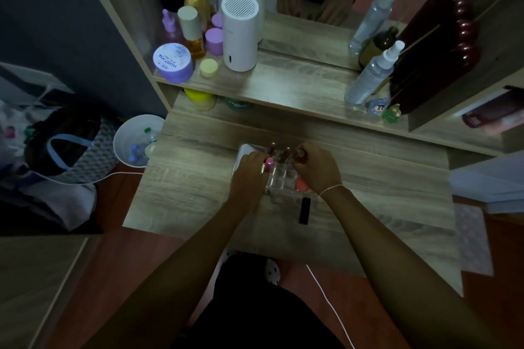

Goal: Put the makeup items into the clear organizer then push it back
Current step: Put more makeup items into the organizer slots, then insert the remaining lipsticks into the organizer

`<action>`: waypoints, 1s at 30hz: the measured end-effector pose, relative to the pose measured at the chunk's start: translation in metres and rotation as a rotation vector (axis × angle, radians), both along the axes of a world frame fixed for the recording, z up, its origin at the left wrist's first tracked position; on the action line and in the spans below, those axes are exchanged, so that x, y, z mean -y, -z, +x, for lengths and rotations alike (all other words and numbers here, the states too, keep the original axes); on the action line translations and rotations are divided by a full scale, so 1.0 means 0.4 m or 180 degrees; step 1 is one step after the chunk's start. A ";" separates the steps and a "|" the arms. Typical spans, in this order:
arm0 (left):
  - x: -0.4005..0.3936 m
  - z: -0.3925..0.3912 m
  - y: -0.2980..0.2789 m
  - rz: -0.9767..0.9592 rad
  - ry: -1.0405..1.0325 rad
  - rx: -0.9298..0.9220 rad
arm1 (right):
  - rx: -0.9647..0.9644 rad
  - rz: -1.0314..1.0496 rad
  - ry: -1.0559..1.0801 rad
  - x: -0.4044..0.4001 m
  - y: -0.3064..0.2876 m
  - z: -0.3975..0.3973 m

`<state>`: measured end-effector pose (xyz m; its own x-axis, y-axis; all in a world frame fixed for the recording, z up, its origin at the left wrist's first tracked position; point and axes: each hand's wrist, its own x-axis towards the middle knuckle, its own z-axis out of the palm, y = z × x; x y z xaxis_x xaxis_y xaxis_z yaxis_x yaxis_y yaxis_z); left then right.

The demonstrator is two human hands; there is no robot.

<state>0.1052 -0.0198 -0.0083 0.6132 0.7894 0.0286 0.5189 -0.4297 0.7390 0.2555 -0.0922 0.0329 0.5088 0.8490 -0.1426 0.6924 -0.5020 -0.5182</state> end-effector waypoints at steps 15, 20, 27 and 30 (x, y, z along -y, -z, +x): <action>0.006 -0.026 0.004 -0.0188 -0.0290 0.0433 | -0.0121 0.0248 0.0259 0.026 -0.003 -0.014; 0.058 -0.086 0.028 0.0694 0.0174 0.0115 | -0.0068 0.1023 0.0998 0.121 -0.012 -0.057; 0.140 -0.116 0.049 0.0934 0.1284 -0.0400 | -0.0143 0.0364 0.1278 0.258 0.104 -0.120; 0.151 -0.110 0.046 0.0860 0.1443 -0.0743 | -0.0299 -0.0004 0.1339 0.262 0.142 -0.125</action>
